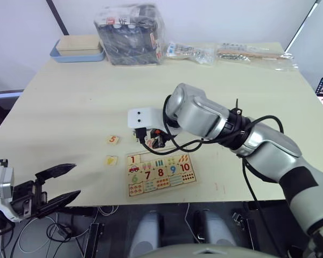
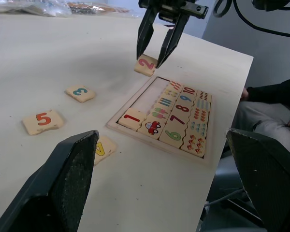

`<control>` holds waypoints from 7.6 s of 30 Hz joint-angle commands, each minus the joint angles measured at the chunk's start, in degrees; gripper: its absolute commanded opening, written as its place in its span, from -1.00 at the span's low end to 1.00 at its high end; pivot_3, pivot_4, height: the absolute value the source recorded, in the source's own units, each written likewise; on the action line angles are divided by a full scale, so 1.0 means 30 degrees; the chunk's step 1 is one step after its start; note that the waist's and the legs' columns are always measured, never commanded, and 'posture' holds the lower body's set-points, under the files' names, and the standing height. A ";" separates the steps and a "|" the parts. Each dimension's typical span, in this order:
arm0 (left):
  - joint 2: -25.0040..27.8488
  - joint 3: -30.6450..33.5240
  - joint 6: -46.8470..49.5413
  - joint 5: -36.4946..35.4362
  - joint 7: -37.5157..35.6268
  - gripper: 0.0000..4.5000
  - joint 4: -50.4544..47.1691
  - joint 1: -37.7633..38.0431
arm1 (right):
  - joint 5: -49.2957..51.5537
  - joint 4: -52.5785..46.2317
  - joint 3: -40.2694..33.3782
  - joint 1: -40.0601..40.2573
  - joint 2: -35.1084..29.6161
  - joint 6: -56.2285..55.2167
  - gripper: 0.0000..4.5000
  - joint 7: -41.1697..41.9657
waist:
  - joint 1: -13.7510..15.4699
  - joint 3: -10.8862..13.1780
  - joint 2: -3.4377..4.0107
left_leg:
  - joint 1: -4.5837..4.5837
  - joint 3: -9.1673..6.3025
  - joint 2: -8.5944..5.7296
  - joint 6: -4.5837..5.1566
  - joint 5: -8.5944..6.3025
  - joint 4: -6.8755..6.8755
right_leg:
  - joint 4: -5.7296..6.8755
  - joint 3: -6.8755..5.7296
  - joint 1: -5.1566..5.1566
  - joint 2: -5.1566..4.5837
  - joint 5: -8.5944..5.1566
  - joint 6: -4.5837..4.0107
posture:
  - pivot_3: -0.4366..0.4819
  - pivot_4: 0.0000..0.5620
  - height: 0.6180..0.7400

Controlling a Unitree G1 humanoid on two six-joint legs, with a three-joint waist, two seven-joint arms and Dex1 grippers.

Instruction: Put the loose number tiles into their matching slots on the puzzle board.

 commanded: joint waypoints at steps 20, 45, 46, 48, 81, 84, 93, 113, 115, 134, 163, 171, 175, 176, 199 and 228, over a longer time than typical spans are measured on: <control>-0.0310 0.0721 0.0323 0.0130 -0.0600 1.00 -0.0835 0.0410 | -0.0947 0.1353 0.0640 0.1219 0.2348 -0.1115 -0.60 -0.1315 | -0.0268 0.0000 0.0000 | -0.0001 -0.0021 0.0002 -0.0002 -0.0001 -0.0009 | -0.0003 -0.0012 -0.0001 -0.0005 -0.0004 -0.0006 | -0.05 -0.47 1.00; -0.0431 0.0713 0.0051 0.0095 -0.0600 1.00 -0.0679 0.0732 | -0.1281 0.1462 0.0851 0.1549 0.2542 -0.1061 -0.60 -0.1079 | -0.0272 0.0001 0.0001 | -0.0001 -0.0044 0.0003 -0.0007 -0.0004 -0.0033 | -0.0014 -0.0021 -0.0006 -0.0028 -0.0017 -0.0032 | -0.05 -0.47 1.00; -0.0435 0.0706 0.0042 0.0092 -0.0600 1.00 -0.0676 0.0741 | -0.1278 0.1466 0.0859 0.1542 0.2562 -0.1047 -0.60 -0.1083 | -0.0272 0.0001 0.0001 | -0.0001 -0.0045 0.0003 -0.0007 -0.0004 -0.0036 | -0.0014 -0.0021 -0.0006 -0.0029 -0.0017 -0.0033 | -0.05 -0.47 1.00; -0.0435 0.0685 0.0028 0.0092 -0.0600 1.00 -0.0657 0.0742 | -0.1274 0.1501 0.0867 0.1536 0.2613 -0.1018 -0.60 -0.1094 | -0.0273 0.0001 0.0001 | -0.0001 -0.0046 0.0003 -0.0007 -0.0004 -0.0043 | -0.0015 -0.0023 -0.0008 -0.0031 -0.0018 -0.0033 | -0.05 -0.47 1.00; -0.0321 0.0501 -0.0106 0.0080 -0.0600 1.00 -0.0387 0.0759 | -0.1256 0.1546 0.0805 0.1844 0.2850 -0.0780 -0.60 -0.1197 | -0.0278 0.0001 0.0002 | -0.0006 -0.0076 -0.0012 -0.0018 -0.0011 -0.0097 | -0.0038 -0.0061 -0.0015 -0.0065 -0.0019 -0.0037 | -0.05 -0.47 1.00; -0.0300 0.0469 -0.0077 0.0084 -0.0600 1.00 -0.0369 0.0709 | -0.1200 0.1459 0.0714 0.1813 0.2835 -0.0711 -0.60 -0.1179 | -0.0276 0.0002 0.0002 | -0.0006 -0.0077 -0.0011 -0.0018 -0.0010 -0.0100 | -0.0039 -0.0060 -0.0015 -0.0064 -0.0020 -0.0038 | -0.05 -0.47 1.00; -0.0252 0.0470 -0.0002 0.0096 -0.0600 1.00 -0.0378 0.0652 | -0.1155 0.1419 0.0691 0.1819 0.2887 -0.0680 -0.60 -0.1176 | -0.0282 0.0002 0.0003 | -0.0006 -0.0081 -0.0010 -0.0019 -0.0011 -0.0110 | -0.0047 -0.0060 -0.0016 -0.0078 -0.0020 -0.0039 | -0.05 -0.47 1.00; -0.0493 0.0806 0.0115 0.0120 -0.0600 1.00 -0.0662 0.0878 | 0.0072 -0.1512 -0.2463 0.3621 0.1241 -0.2995 0.96 -0.1558 | -0.0218 0.0000 0.0000 | -0.0015 -0.0102 -0.0028 -0.0021 -0.0009 -0.0184 | -0.0108 -0.0114 -0.0011 -0.0089 -0.0010 -0.0021 | -0.05 -0.47 1.00; -0.0573 0.0884 0.0124 0.0138 -0.0600 1.00 -0.0750 0.0951 | 0.0445 -0.1817 -0.3935 0.4795 0.1124 -0.4409 0.96 -0.2338 | -0.0224 -0.0002 -0.0004 | -0.0017 -0.0098 -0.0038 -0.0021 -0.0009 -0.0182 | -0.0114 -0.0111 -0.0007 -0.0099 -0.0003 -0.0010 | -0.05 -0.47 1.00; -0.1021 0.1175 0.0560 0.0534 -0.0599 1.00 -0.1026 0.0602 | 0.0438 0.0848 -0.5224 0.7248 0.0802 -0.7904 -0.98 -0.2562 | -0.0265 0.0001 -0.0001 | 0.0005 -0.0093 -0.0004 -0.0021 -0.0005 -0.0189 | -0.0077 -0.0097 -0.0011 -0.0016 0.0000 -0.0006 | -0.05 -0.47 1.00; -0.1415 0.1339 0.0694 0.0829 -0.0599 1.00 -0.1263 0.0611 | -0.1264 0.2340 -0.4288 0.7346 0.1963 -0.9252 -0.98 -0.2510 | -0.0264 0.0000 -0.0002 | 0.0007 -0.0094 -0.0007 -0.0028 -0.0001 -0.0188 | -0.0074 -0.0095 -0.0010 -0.0017 0.0001 -0.0003 | -0.05 -0.47 1.00; -0.1367 0.1387 0.0799 0.0828 -0.0599 1.00 -0.1321 0.0637 | -0.1514 0.2131 -0.4168 0.7566 0.1910 -0.9208 -0.98 -0.2067 | -0.0265 0.0000 -0.0002 | 0.0008 -0.0094 -0.0007 -0.0031 0.0001 -0.0187 | -0.0070 -0.0094 -0.0010 -0.0016 0.0001 -0.0003 | -0.05 -0.47 1.00; -0.1376 0.1325 0.0873 0.0874 -0.0599 1.00 -0.1327 0.0524 | -0.1516 0.1952 -0.4188 0.7618 0.1893 -0.9110 -0.98 -0.1977 | -0.0262 -0.0001 -0.0003 | 0.0009 -0.0094 -0.0007 -0.0032 0.0001 -0.0187 | -0.0069 -0.0095 -0.0010 -0.0017 0.0001 -0.0003 | -0.05 -0.47 1.00; -0.1386 0.1312 0.0879 0.0895 -0.0599 1.00 -0.1320 0.0489 | -0.1516 0.1936 -0.4209 0.7625 0.1889 -0.9115 -0.98 -0.1980 | -0.0262 -0.0001 -0.0003 | 0.0009 -0.0094 -0.0007 -0.0032 0.0001 -0.0187 | -0.0069 -0.0094 -0.0009 -0.0017 0.0001 -0.0003 | -0.05 -0.47 1.00; -0.2952 0.1941 0.1875 0.1841 0.2487 1.00 -0.3071 0.1181 | 0.3019 -0.3426 -0.9542 1.2215 -0.0534 -1.2598 -0.98 -0.1061 | -0.0139 -0.0011 -0.0020 | 0.0008 -0.0099 -0.0013 -0.0035 0.0003 -0.0184 | -0.0090 -0.0092 0.0036 -0.0026 0.0005 0.0008 | -0.05 -0.47 1.00; -0.4752 0.1799 0.2158 0.4227 0.7031 1.00 -0.3471 0.1338 | 1.0418 -0.9616 -2.3268 2.8150 -0.9391 -1.4331 0.97 -0.0709 | 0.0471 -0.0073 -0.0122 | 0.0102 0.0012 0.0020 -0.0034 0.0015 -0.0148 | -0.0101 0.0008 0.0098 0.0009 -0.0058 -0.0026 | -0.05 -0.47 1.00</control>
